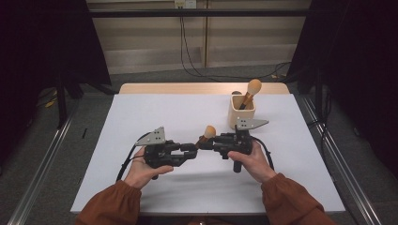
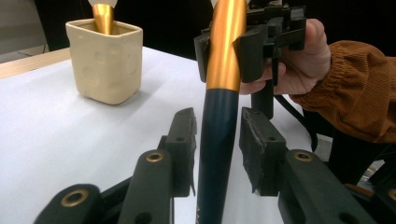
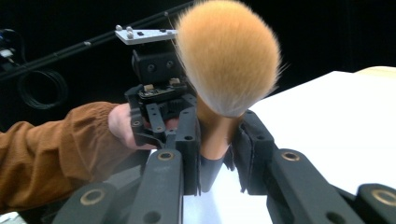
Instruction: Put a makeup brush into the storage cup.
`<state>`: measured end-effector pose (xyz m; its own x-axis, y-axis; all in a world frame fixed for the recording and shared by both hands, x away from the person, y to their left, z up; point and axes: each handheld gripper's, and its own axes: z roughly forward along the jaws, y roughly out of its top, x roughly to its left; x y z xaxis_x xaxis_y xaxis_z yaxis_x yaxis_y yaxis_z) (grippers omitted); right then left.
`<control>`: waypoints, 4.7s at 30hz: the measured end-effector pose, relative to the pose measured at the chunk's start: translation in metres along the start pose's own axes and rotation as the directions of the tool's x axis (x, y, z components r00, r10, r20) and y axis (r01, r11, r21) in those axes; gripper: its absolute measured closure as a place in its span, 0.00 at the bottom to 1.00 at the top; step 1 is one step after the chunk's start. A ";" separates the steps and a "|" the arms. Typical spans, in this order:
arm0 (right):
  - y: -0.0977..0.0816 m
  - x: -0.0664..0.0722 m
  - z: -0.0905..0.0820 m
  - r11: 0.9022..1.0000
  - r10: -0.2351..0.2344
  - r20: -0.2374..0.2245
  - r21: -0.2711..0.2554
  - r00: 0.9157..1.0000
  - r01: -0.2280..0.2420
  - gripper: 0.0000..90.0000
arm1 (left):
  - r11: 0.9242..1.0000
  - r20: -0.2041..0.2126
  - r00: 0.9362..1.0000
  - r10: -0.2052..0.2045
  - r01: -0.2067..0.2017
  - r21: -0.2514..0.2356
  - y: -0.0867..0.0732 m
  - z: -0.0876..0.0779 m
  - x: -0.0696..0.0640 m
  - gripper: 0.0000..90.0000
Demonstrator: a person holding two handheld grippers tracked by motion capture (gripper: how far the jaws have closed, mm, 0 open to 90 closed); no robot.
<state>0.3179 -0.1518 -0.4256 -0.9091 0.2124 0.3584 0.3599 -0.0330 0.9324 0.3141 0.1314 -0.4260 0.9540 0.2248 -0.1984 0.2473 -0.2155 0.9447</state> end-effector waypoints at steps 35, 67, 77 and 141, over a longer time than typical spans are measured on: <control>0.012 0.000 -0.021 0.998 -0.024 0.118 0.063 0.993 0.017 0.82 | 0.991 -0.274 0.961 -0.015 0.050 0.121 -0.003 -0.030 -0.002 0.08; 0.033 -0.003 -0.062 0.998 -0.030 0.273 0.068 0.962 0.011 0.82 | 0.999 -0.469 0.883 -0.038 0.047 0.008 -0.029 -0.091 -0.015 0.03; 0.043 -0.010 -0.076 0.999 -0.012 0.321 0.054 0.947 -0.006 0.82 | 0.999 -0.509 0.860 -0.040 0.036 -0.017 -0.042 -0.110 -0.023 0.03; 0.143 -0.059 -0.129 0.996 -0.090 0.608 0.068 0.788 0.062 0.82 | 0.996 -0.585 0.806 -0.089 0.060 -0.068 -0.053 -0.130 -0.017 0.04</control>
<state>0.3956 -0.2955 -0.3072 -0.6216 0.7647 0.1699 0.3161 0.0464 0.9476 0.2628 0.2629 -0.4389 0.6478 0.7564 -0.0909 0.2923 -0.1365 0.9465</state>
